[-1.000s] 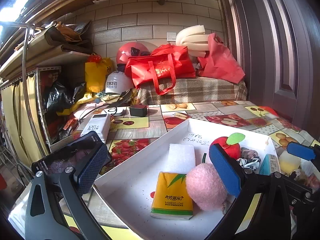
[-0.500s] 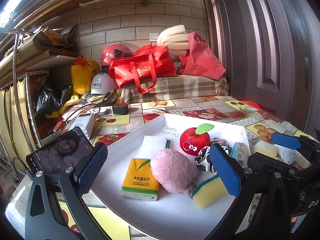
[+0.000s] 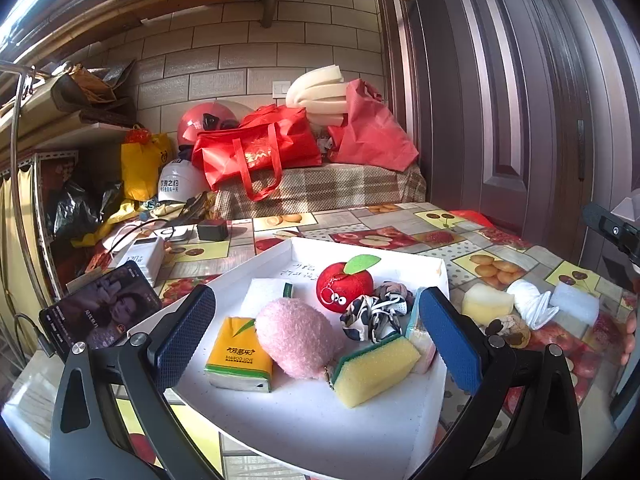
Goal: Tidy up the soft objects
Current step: 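Withdraw both tools from the tray back toward the rope toy and foam sheet, then grasp the beige knotted rope toy with the left tool while the right grasps the white foam sheet, then carry the rope toy and foam sheet over the white tray with both tools, then lower the rope toy and foam sheet into the tray and open both tools, then withdraw both tools from the tray toward the pale foam block and white cloth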
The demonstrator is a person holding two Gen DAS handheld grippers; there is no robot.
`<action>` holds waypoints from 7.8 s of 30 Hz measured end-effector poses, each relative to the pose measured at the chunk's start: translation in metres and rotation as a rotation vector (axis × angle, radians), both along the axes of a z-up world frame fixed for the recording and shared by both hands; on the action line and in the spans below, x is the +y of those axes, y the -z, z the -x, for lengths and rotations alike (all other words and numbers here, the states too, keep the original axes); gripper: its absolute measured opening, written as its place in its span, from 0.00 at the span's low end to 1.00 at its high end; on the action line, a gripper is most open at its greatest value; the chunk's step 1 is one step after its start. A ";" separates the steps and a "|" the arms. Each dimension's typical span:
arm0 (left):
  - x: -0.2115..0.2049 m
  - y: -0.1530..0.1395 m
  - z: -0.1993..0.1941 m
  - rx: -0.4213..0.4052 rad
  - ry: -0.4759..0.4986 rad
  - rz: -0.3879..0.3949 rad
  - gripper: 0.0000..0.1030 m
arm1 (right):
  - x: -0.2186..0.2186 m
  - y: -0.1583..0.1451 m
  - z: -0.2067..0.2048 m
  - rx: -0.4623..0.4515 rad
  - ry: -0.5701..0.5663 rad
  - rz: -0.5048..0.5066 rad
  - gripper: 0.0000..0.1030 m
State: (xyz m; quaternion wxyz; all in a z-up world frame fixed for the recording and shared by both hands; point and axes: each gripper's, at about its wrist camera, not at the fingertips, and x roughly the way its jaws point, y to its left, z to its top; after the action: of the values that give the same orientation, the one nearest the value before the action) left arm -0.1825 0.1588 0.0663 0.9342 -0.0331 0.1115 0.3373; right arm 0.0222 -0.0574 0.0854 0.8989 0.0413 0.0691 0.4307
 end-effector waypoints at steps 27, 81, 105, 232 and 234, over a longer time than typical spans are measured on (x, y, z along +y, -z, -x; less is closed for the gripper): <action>-0.070 0.010 -0.096 0.202 0.558 0.215 0.99 | -0.077 0.007 -0.088 0.093 0.222 0.198 1.00; -0.094 0.003 -0.126 0.162 0.388 0.031 0.24 | -0.026 0.014 -0.068 0.082 -0.022 0.317 0.51; -0.083 -0.001 -0.081 0.068 0.340 0.046 0.24 | -0.008 0.012 -0.025 0.047 -0.111 0.254 0.51; 0.080 0.005 -0.002 0.068 -0.204 0.036 1.00 | 0.172 0.024 0.048 0.025 -0.410 0.280 1.00; 0.075 0.006 -0.002 0.067 -0.198 0.035 1.00 | 0.168 0.025 0.048 0.031 -0.413 0.282 1.00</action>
State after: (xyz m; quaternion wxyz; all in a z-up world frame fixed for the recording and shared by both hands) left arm -0.1809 0.2338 0.0606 0.8913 -0.0488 0.1445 0.4270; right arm -0.0262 0.1107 0.0608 0.7877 -0.0931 0.1491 0.5905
